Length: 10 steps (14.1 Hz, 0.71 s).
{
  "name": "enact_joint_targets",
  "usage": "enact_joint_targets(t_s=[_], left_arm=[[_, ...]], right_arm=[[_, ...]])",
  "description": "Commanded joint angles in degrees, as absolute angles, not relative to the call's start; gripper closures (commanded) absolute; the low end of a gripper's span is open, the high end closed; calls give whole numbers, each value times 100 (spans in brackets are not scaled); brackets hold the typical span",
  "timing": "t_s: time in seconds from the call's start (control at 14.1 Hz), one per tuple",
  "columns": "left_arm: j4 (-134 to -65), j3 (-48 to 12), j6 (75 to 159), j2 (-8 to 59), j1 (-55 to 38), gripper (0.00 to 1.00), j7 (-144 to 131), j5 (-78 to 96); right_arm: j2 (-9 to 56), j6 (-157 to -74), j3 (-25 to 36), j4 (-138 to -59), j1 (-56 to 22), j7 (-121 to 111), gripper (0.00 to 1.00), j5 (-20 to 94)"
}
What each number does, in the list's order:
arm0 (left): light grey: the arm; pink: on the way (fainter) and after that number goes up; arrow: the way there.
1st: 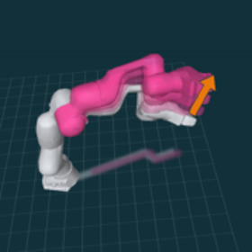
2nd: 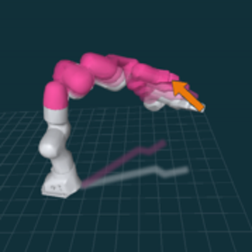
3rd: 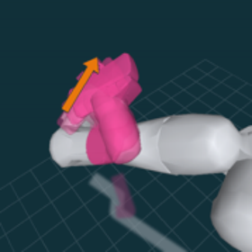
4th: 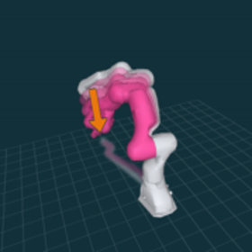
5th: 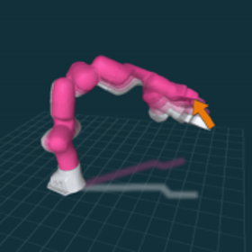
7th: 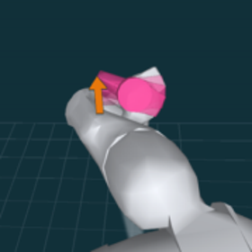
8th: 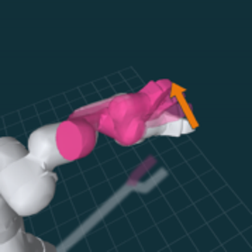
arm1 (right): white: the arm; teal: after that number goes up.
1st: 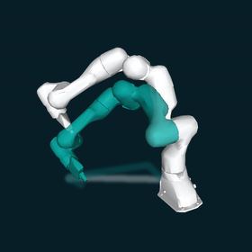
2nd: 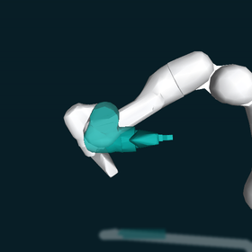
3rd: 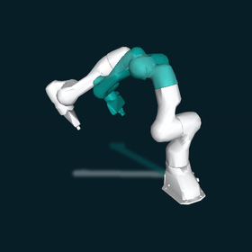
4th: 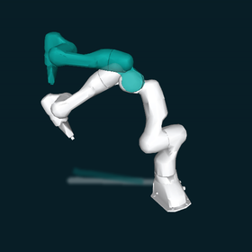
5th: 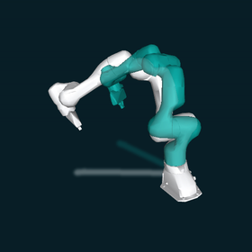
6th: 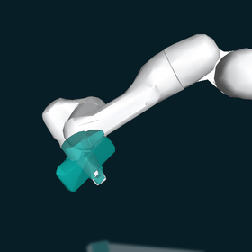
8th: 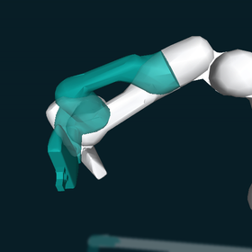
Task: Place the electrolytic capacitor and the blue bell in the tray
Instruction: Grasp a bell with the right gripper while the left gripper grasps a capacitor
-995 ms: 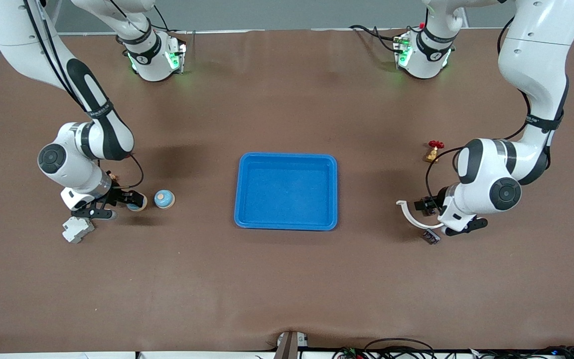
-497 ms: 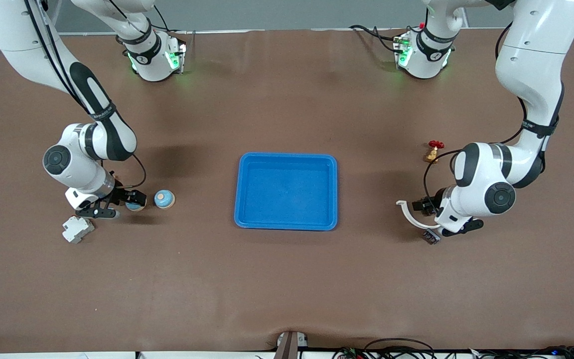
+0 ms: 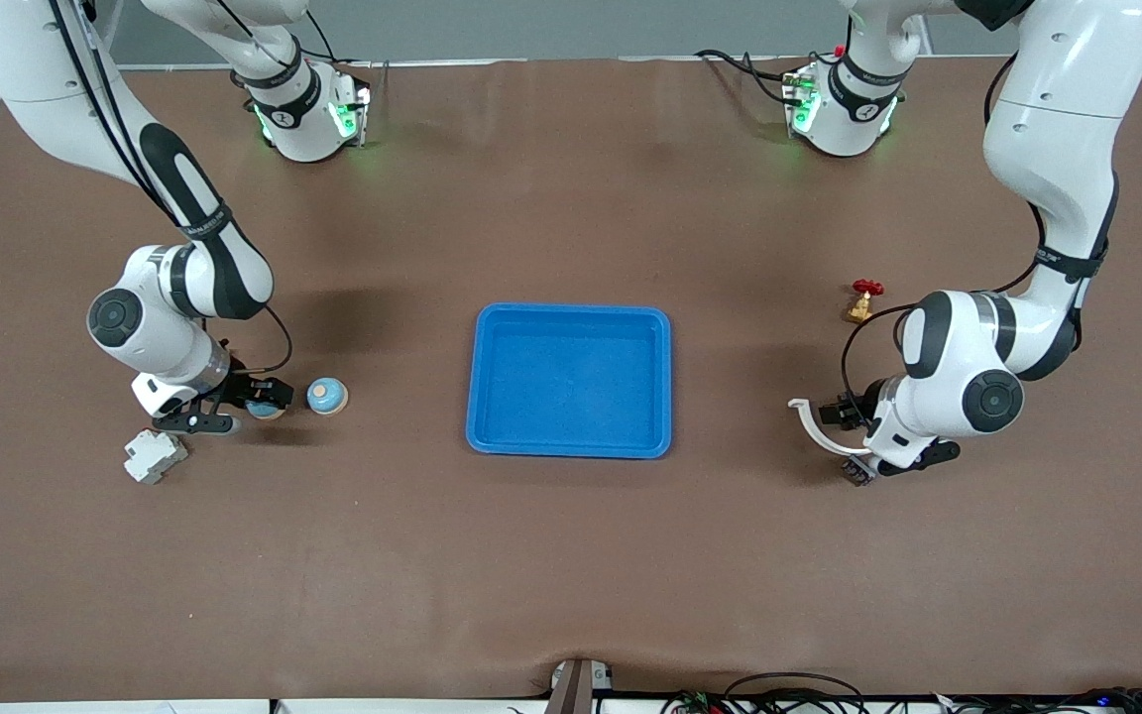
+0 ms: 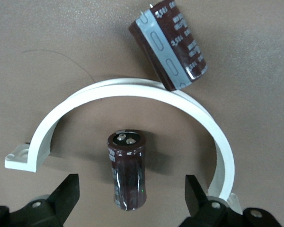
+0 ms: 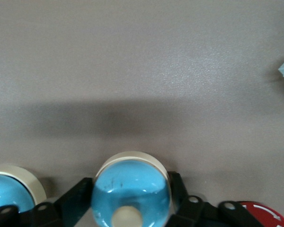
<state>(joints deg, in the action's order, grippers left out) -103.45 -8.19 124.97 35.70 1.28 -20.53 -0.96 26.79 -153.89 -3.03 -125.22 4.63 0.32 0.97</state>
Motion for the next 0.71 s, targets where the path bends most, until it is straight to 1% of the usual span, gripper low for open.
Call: enact_joint_targets(t_s=[0.0,0.07,0.14,0.21,0.28,0.36,0.5,0.57,0.64], left_arm=[[-10248,-817,12507,3630,114,35,-2197,-237],[-10248,-817,12507,3639,114,47,-2197,-237],[-10248,-817,12516,3639,106,56,-2197,-237],[-10248,-817,12516,3639,105,60,-2215,-246],[-10248,-817,12507,3639,105,67,-2293,-246],[-10248,-817,12516,3639,88,76,-2372,-246],[-10248,-817,12507,3639,88,93,-2408,-246],[-10239,-817,12507,3630,97,97,-2408,-246],[-10239,-817,12507,3621,105,97,-2408,-246]], right_arm=[[2611,-15250,-352,-12560,554,-70,100,62],[2515,-14997,-369,-12507,536,-70,100,62],[2287,-14585,-378,-12385,510,-44,100,70],[2111,-13955,-404,-12140,414,0,100,123],[1970,-13287,-430,-11859,317,104,100,149],[1864,-12636,-431,-11508,195,314,100,210],[1741,-11755,-431,-10945,-156,789,100,412],[1732,-11542,-431,-10794,-315,1052,100,561],[1723,-11497,-431,-10749,-473,1333,100,693]])
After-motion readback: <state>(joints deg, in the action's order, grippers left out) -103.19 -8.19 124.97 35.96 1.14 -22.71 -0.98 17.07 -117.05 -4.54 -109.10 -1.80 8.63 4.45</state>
